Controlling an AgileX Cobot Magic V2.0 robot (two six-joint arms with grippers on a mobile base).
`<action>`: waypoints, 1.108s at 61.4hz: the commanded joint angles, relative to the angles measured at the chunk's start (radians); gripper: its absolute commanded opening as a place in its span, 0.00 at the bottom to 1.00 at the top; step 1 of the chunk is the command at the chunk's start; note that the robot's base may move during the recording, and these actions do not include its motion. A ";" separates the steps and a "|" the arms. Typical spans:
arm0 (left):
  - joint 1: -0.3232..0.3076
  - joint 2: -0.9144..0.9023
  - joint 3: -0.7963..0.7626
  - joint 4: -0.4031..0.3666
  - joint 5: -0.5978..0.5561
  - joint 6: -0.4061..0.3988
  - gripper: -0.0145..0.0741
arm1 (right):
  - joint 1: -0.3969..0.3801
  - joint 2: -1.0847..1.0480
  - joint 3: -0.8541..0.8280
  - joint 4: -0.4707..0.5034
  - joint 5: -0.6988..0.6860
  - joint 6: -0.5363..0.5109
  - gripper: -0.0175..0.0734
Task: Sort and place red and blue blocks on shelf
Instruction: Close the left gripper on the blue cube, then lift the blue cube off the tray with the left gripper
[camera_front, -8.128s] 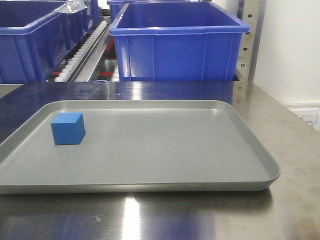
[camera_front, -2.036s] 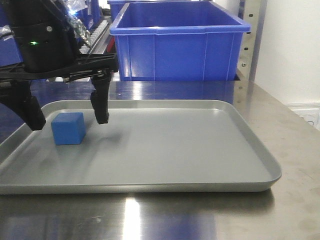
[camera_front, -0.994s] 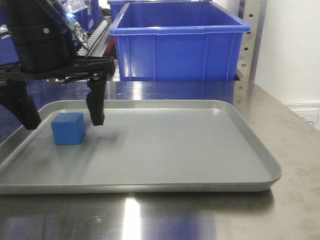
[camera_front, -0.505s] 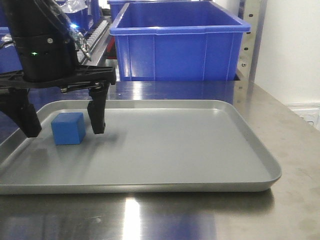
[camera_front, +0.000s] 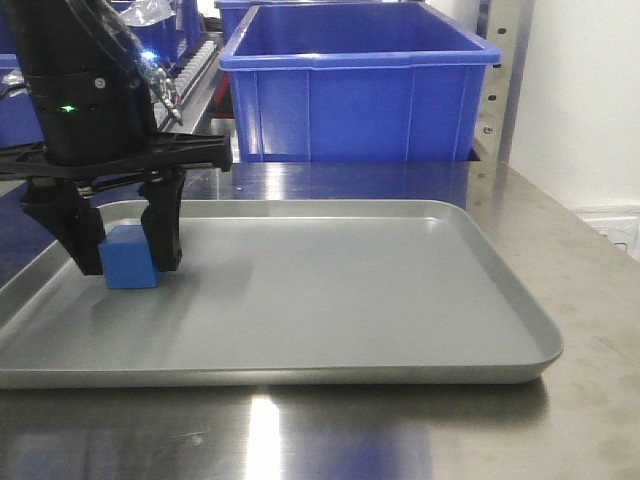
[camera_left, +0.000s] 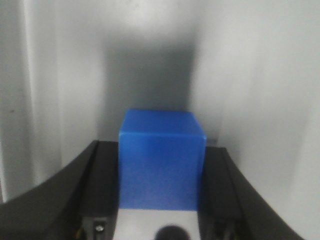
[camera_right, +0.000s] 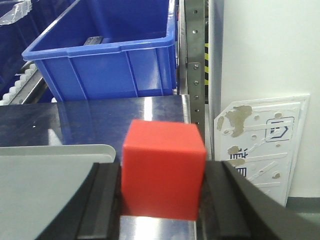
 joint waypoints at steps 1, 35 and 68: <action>-0.008 -0.048 -0.032 -0.005 0.004 -0.011 0.31 | -0.007 0.004 -0.028 0.003 -0.085 -0.009 0.29; 0.000 -0.294 -0.004 -0.112 -0.052 0.299 0.30 | -0.007 0.004 -0.028 0.003 -0.085 -0.009 0.29; 0.130 -0.602 0.430 -0.337 -0.669 0.550 0.30 | -0.007 0.004 -0.028 0.003 -0.085 -0.009 0.29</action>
